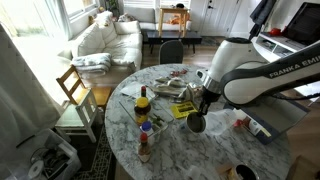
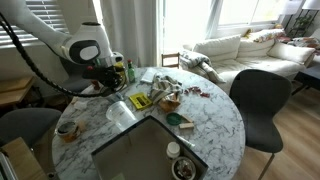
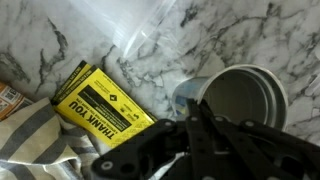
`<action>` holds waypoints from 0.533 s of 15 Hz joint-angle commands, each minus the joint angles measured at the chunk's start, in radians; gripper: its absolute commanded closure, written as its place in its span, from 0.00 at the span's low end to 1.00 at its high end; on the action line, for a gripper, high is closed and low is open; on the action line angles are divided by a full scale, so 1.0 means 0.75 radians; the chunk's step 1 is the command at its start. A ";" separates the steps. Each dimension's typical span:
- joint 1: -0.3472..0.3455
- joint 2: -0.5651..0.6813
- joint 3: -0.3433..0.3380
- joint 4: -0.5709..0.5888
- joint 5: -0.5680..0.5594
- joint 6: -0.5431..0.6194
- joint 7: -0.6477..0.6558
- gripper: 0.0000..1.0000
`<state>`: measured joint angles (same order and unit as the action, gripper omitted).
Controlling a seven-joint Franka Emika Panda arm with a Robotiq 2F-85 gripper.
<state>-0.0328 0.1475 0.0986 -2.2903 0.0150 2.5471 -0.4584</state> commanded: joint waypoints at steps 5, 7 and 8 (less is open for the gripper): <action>-0.001 -0.034 -0.003 -0.015 0.043 -0.122 -0.107 0.99; -0.001 -0.050 -0.006 -0.003 0.040 -0.182 -0.143 0.99; 0.000 -0.058 -0.009 0.003 0.035 -0.211 -0.157 0.99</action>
<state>-0.0343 0.1334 0.0984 -2.2860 0.0259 2.4601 -0.5212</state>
